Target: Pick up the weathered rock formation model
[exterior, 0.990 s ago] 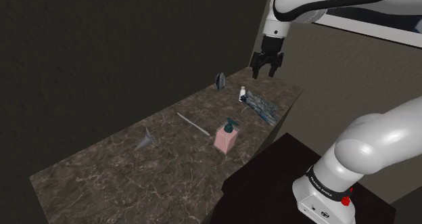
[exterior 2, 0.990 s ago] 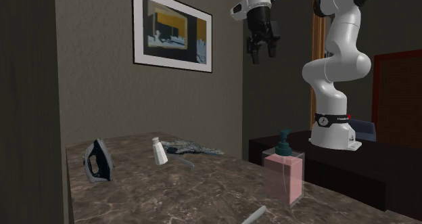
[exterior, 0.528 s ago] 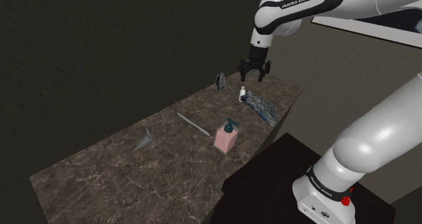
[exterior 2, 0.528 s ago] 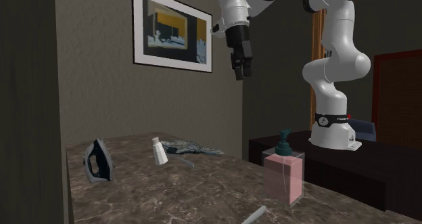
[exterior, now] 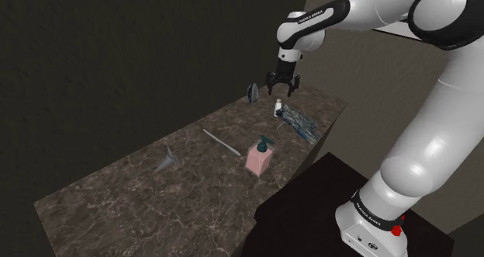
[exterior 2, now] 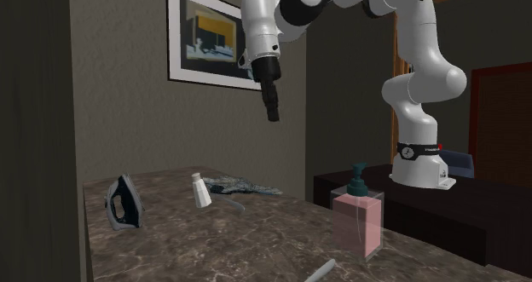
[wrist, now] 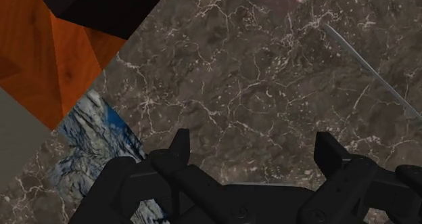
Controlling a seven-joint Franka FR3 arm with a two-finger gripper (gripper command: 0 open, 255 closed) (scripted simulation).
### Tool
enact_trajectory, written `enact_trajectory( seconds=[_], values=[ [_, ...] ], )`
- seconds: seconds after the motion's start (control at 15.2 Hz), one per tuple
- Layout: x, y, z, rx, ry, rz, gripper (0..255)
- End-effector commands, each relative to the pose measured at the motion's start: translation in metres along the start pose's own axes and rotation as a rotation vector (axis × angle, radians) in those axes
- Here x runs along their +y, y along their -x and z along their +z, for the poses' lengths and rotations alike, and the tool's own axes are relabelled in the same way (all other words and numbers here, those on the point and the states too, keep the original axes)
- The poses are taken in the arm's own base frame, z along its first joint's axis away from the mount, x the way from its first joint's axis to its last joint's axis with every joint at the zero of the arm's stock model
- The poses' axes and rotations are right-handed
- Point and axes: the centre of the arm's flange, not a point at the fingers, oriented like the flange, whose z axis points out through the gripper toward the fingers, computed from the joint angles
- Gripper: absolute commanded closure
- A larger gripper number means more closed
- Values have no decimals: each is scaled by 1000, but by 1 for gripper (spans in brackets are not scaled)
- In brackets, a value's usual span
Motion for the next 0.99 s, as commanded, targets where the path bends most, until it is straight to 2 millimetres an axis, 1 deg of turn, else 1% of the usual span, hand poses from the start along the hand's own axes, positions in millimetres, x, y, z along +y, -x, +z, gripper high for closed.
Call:
enact_trajectory(
  seconds=[0.0,0.46,0.92],
  values=[
    [7,-25,14,-2,-4,58,0],
    [31,-104,59,-12,-20,255,0],
    [69,-177,105,-22,-35,451,0]
  ],
)
